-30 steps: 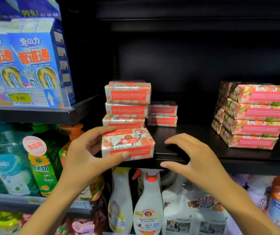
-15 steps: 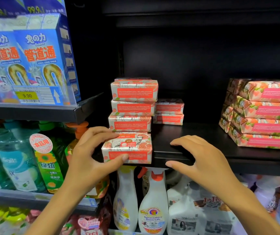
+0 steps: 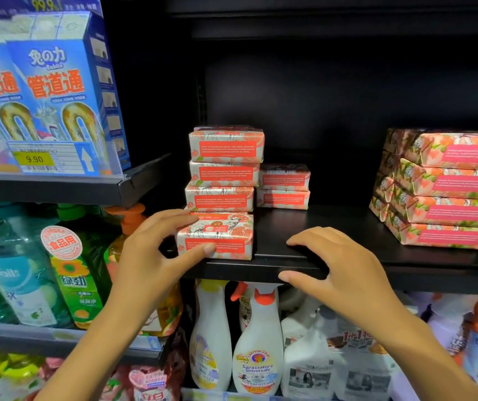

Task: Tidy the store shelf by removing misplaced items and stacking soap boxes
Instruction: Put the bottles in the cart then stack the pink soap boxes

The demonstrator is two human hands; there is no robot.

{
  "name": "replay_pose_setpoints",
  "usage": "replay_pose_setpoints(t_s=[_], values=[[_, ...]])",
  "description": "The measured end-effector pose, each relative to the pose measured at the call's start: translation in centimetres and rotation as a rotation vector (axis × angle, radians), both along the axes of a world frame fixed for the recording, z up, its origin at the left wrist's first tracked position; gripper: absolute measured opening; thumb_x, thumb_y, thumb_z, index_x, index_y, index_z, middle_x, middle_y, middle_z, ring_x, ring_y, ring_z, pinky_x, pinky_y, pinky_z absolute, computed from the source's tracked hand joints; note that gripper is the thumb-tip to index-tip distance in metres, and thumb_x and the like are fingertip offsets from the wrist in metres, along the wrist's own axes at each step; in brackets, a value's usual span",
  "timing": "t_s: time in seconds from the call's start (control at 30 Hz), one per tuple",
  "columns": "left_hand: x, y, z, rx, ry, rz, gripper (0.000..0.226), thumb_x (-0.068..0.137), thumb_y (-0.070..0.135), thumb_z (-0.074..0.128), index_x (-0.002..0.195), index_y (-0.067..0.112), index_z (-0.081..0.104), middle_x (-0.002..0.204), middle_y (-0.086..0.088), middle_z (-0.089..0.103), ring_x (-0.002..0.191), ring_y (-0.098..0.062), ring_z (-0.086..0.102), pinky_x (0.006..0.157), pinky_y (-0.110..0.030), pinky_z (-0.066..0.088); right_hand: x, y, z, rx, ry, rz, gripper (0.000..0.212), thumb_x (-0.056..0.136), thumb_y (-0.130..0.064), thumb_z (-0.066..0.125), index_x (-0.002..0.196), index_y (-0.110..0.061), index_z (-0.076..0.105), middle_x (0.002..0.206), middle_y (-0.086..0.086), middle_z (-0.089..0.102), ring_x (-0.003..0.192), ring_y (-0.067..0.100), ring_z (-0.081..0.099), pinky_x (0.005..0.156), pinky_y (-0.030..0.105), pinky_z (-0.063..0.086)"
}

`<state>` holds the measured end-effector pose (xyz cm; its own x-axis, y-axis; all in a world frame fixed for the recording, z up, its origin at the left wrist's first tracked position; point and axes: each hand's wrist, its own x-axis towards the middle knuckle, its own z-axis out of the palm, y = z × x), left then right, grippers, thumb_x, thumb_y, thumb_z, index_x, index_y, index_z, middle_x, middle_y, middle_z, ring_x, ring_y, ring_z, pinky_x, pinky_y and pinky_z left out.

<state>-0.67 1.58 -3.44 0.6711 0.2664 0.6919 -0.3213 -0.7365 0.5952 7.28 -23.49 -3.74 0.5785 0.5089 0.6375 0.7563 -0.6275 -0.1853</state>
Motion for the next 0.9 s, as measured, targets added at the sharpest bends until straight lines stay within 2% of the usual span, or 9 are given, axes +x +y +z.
replay_pose_setpoints(t_s=[0.13, 0.2, 0.27, 0.33, 0.4, 0.47, 0.6, 0.77, 0.9], values=[[0.2, -0.4, 0.0, -0.016, 0.005, 0.029, 0.054, 0.065, 0.045, 0.067, 0.113, 0.021, 0.066, 0.120, 0.009, 0.060, 0.113, -0.006, 0.055, 0.094, -0.024, 0.046, -0.1, -0.1, 0.2, -0.028, 0.008, 0.008, 0.048, 0.074, -0.064, 0.055, 0.108, -0.031, 0.062, 0.104, -0.019, 0.059, 0.096, -0.002, 0.049, 0.071, 0.013, 0.041], [0.1, -0.7, 0.0, -0.011, 0.004, 0.041, 0.053, 0.067, 0.043, 0.067, 0.114, 0.020, 0.066, 0.121, 0.010, 0.059, 0.113, -0.004, 0.053, 0.094, -0.020, 0.043, -0.2, -0.1, 1.0, -0.037, 0.103, 0.048, 0.046, 0.075, -0.060, 0.063, 0.112, -0.031, 0.061, 0.107, -0.020, 0.058, 0.100, -0.002, 0.050, 0.078, 0.019, 0.045], [-0.2, -0.9, 0.0, 0.032, -0.016, 0.069, 0.051, 0.068, 0.043, 0.066, 0.113, 0.019, 0.066, 0.122, 0.010, 0.058, 0.113, -0.003, 0.052, 0.095, -0.020, 0.042, 0.0, -0.2, 2.2, 0.041, 0.260, 0.130, 0.044, 0.072, -0.054, 0.070, 0.108, -0.031, 0.063, 0.105, -0.021, 0.060, 0.099, -0.004, 0.054, 0.083, 0.018, 0.046], [-0.5, -1.1, 0.1, 0.115, -0.080, 0.131, 0.050, 0.069, 0.040, 0.070, 0.113, 0.015, 0.066, 0.124, 0.003, 0.058, 0.116, -0.010, 0.052, 0.098, -0.027, 0.041, 0.8, -0.2, 3.6, 0.204, 0.347, 0.183, 0.037, 0.071, -0.044, 0.075, 0.103, -0.028, 0.066, 0.101, -0.017, 0.064, 0.096, -0.003, 0.058, 0.082, 0.015, 0.048], [-0.8, -1.8, 0.2, 0.173, -0.177, 0.159, 0.048, 0.072, 0.034, 0.079, 0.112, 0.010, 0.066, 0.123, -0.004, 0.059, 0.117, -0.019, 0.053, 0.099, -0.032, 0.041, 2.6, 0.2, 4.8, 0.306, 0.291, 0.135, 0.035, 0.074, -0.032, 0.075, 0.106, -0.022, 0.066, 0.105, -0.012, 0.064, 0.097, 0.001, 0.059, 0.084, 0.017, 0.049], [-1.0, -3.2, 0.5, 0.220, -0.268, 0.106, 0.039, 0.075, 0.028, 0.077, 0.106, 0.007, 0.068, 0.115, -0.006, 0.063, 0.111, -0.021, 0.057, 0.094, -0.032, 0.045, 4.6, 1.1, 5.8, 0.293, 0.173, 0.032, 0.043, 0.076, -0.025, 0.075, 0.115, -0.015, 0.062, 0.114, -0.005, 0.061, 0.103, 0.007, 0.056, 0.092, 0.026, 0.047], [-0.4, -7.1, 0.6, 0.328, -0.238, -0.112, 0.029, 0.080, 0.035, 0.066, 0.099, 0.013, 0.068, 0.098, 0.004, 0.067, 0.094, -0.007, 0.059, 0.082, -0.020, 0.046, 8.0, 3.7, 6.2, -0.003, 0.040, -0.166, 0.062, 0.076, -0.031, 0.074, 0.129, -0.011, 0.049, 0.124, 0.008, 0.053, 0.113, 0.022, 0.050, 0.095, 0.037, 0.044], [1.8, -8.3, -0.6, 0.421, -0.147, -0.155, 0.030, 0.083, 0.039, 0.060, 0.098, 0.015, 0.070, 0.094, 0.006, 0.068, 0.092, -0.008, 0.059, 0.079, -0.024, 0.046, 8.6, 4.8, 5.9, -0.185, -0.073, -0.291, 0.053, 0.079, -0.019, 0.072, 0.126, -0.011, 0.049, 0.122, 0.012, 0.053, 0.112, 0.028, 0.048, 0.090, 0.040, 0.045], [2.1, -8.3, -1.4, 0.448, -0.137, -0.170, 0.026, 0.084, 0.037, 0.060, 0.095, 0.015, 0.071, 0.090, 0.006, 0.069, 0.088, -0.006, 0.058, 0.078, -0.022, 0.046, 8.1, 4.1, 6.3, -0.122, -0.177, -0.300, 0.040, 0.081, -0.008, 0.066, 0.119, -0.010, 0.055, 0.116, 0.010, 0.056, 0.109, 0.026, 0.048, 0.085, 0.039, 0.046]])
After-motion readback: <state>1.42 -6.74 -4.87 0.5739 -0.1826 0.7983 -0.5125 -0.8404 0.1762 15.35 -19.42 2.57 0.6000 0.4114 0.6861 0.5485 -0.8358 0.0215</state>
